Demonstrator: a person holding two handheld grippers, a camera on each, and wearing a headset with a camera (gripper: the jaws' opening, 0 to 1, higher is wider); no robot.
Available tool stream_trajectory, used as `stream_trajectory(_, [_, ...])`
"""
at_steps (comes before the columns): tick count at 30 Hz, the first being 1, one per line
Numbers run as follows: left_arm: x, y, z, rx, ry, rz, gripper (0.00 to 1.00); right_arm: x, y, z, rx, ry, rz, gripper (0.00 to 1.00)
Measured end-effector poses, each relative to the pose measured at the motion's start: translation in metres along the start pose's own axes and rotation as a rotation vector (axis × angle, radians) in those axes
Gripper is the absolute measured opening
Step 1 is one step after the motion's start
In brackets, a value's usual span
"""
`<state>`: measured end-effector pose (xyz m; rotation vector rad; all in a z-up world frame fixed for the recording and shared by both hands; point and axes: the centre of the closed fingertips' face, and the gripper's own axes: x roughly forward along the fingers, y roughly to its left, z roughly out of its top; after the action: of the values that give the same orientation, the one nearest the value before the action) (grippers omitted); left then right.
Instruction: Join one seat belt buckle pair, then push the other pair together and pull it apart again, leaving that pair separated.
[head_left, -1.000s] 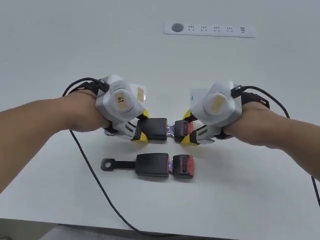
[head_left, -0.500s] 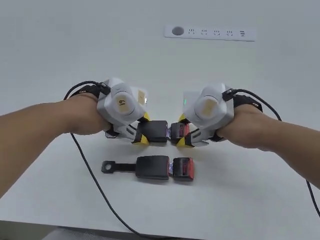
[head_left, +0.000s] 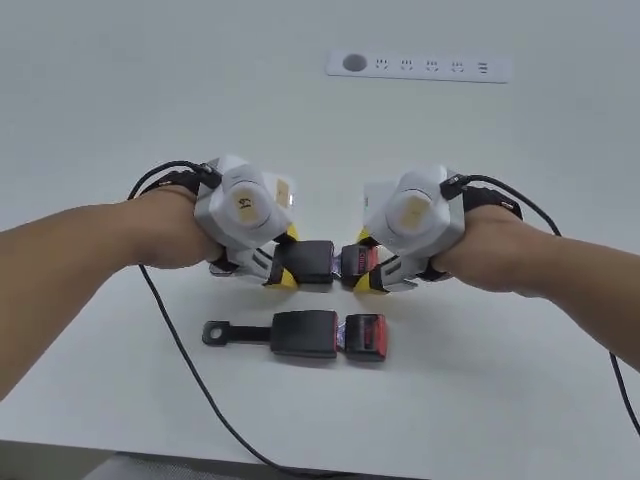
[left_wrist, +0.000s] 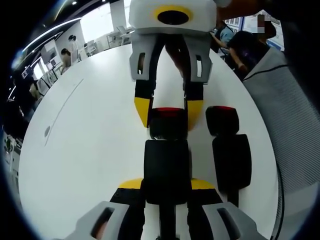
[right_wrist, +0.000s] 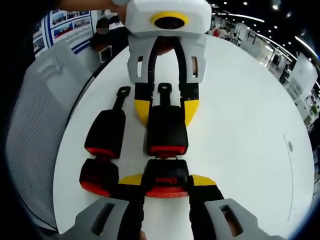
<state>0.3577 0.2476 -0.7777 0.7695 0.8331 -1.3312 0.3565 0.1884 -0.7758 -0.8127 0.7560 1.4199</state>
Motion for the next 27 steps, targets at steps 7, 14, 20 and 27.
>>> stream_trajectory(7, [-0.001, -0.002, 0.001, 0.0, 0.0, -0.001, 0.32, -0.006, -0.001, -0.012, 0.0, 0.017, 0.003, 0.31])
stream_trajectory(14, [-0.001, -0.002, 0.0, 0.005, 0.0, 0.001, 0.32, -0.011, 0.004, -0.016, 0.013, -0.003, -0.008, 0.31])
stream_trajectory(20, [-0.001, -0.003, 0.001, 0.006, -0.002, 0.005, 0.32, -0.017, 0.005, -0.039, 0.027, 0.011, -0.016, 0.31])
stream_trajectory(27, [-0.001, -0.003, 0.001, 0.005, -0.001, 0.008, 0.32, -0.036, 0.002, -0.066, 0.043, 0.038, -0.039, 0.32])
